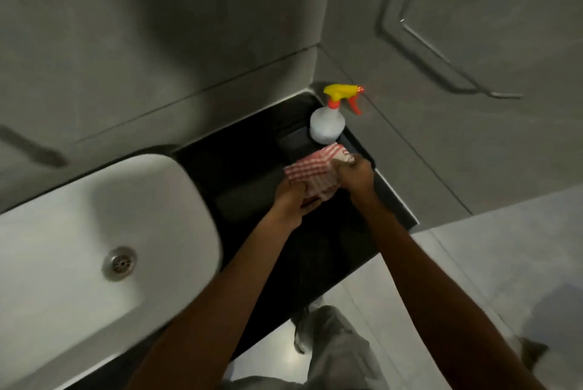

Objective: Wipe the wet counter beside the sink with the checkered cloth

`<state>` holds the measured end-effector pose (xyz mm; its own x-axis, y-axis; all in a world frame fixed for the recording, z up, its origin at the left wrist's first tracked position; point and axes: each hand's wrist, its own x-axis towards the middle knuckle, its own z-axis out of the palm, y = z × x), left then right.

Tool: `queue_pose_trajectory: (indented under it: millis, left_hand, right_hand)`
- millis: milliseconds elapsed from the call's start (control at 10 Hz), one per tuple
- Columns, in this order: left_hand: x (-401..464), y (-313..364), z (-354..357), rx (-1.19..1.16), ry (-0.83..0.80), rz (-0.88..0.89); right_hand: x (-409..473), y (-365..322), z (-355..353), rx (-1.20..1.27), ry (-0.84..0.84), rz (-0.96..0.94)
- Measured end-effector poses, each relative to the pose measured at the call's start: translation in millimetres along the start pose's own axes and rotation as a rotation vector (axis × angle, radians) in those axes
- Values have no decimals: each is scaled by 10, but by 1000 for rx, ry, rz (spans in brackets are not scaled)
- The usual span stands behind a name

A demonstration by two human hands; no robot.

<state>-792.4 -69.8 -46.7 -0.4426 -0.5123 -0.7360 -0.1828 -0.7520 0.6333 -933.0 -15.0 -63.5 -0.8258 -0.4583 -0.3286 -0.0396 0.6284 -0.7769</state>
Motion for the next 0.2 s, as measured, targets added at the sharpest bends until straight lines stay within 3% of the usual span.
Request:
queue_pose_trajectory:
  millis: [100, 200]
  left_hand:
    - [277, 15, 316, 96, 15, -34]
    - [319, -35, 366, 226, 209, 53]
  right_hand:
    - [314, -30, -225, -158, -57, 28]
    - [370, 35, -295, -284, -44, 21]
